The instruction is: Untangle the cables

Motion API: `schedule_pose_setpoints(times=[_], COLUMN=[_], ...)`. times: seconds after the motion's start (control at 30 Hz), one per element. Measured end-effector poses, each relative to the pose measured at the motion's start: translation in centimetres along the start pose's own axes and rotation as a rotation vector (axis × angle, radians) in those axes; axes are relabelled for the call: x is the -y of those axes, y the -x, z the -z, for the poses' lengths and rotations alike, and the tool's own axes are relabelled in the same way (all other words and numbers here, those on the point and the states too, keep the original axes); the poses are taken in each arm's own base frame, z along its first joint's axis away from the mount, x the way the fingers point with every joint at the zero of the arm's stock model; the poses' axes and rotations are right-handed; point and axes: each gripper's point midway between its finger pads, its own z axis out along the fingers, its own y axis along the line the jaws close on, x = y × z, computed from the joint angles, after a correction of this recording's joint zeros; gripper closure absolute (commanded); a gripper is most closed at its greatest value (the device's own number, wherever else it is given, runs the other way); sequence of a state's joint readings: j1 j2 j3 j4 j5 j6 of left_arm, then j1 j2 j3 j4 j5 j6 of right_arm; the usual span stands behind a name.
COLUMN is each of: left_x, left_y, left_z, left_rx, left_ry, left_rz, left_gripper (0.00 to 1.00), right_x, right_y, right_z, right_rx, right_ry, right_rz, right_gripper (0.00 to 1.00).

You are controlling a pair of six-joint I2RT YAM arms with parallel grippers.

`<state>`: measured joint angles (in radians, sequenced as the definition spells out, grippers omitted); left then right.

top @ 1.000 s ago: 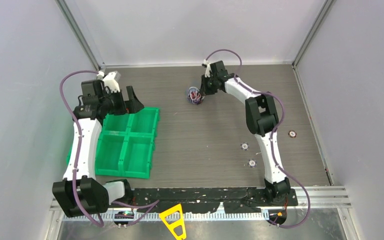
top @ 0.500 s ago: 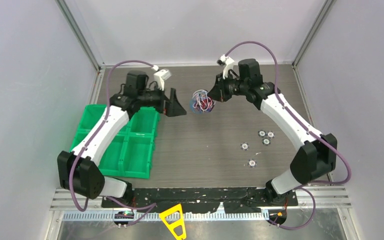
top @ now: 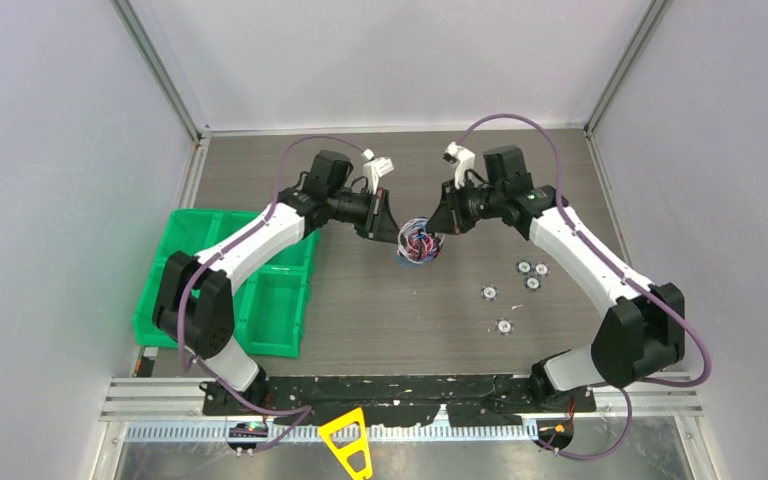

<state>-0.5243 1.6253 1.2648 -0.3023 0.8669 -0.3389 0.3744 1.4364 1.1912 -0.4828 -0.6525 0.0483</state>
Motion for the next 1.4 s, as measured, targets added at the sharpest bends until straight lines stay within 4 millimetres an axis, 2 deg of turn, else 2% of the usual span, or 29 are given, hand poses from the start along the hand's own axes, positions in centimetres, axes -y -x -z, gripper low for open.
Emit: schedule_pose_setpoints(times=[0.1, 0.23, 0.37, 0.47, 0.57, 0.7, 0.77, 0.83, 0.97, 1.0, 1.07, 1.17, 1.3, 1.4], left_x=[-1.0, -1.5, -4.5, -7.4, -8.7, -8.5, -8.3, -8.4, -8.5, -8.6, -8.7, -8.3, -5.3, -2.4], left_y=[-0.6, -0.6, -2.0, -3.1, -4.3, -4.8, -5.0, -4.9, -3.3, -2.7, -1.1, 0.2, 1.9, 3.0], left_z=[0.6, 2.2, 5.7, 7.8, 8.6, 8.2, 7.8, 7.7, 8.7, 9.3, 11.3, 14.5, 19.2, 21.5], left_rx=[0.005, 0.049, 0.075, 0.077, 0.058, 0.036, 0.027, 0.020, 0.029, 0.042, 0.088, 0.148, 0.243, 0.302], left_ry=[0.002, 0.011, 0.118, 0.210, 0.256, 0.248, 0.243, 0.252, 0.291, 0.301, 0.335, 0.393, 0.472, 0.504], left_rz=[0.016, -0.022, 0.028, 0.080, 0.105, 0.104, 0.101, 0.096, 0.047, 0.037, 0.010, -0.034, -0.131, -0.206], left_gripper=[1.00, 1.00, 1.00, 1.00, 1.00, 1.00, 1.00, 1.00, 1.00, 1.00, 1.00, 1.00, 1.00, 1.00], right_x=[0.3, 1.5, 7.7, 12.8, 15.4, 15.9, 15.8, 15.7, 16.6, 17.1, 18.4, 21.0, 24.9, 26.4], right_y=[0.5, -0.5, -1.1, -2.8, -4.7, -7.1, -7.6, -7.8, -8.0, -8.0, -8.3, -9.0, -10.7, -12.3], right_z=[1.5, 2.6, 5.6, 7.9, 8.6, 7.1, 6.5, 6.1, 6.3, 6.6, 7.4, 9.2, 11.3, 11.6], right_rx=[0.031, 0.015, 0.028, 0.000, -0.058, -0.140, -0.156, -0.163, -0.175, -0.179, -0.190, -0.209, -0.257, -0.304], right_ry=[0.001, 0.004, -0.177, -0.324, -0.386, -0.331, -0.301, -0.288, -0.334, -0.360, -0.420, -0.514, -0.626, -0.655], right_rz=[0.003, -0.021, -0.066, -0.113, -0.147, -0.198, -0.223, -0.235, -0.219, -0.208, -0.190, -0.185, -0.205, -0.222], right_gripper=[0.95, 0.94, 0.91, 0.89, 0.94, 0.94, 0.91, 0.93, 0.89, 0.84, 0.79, 0.78, 0.78, 0.77])
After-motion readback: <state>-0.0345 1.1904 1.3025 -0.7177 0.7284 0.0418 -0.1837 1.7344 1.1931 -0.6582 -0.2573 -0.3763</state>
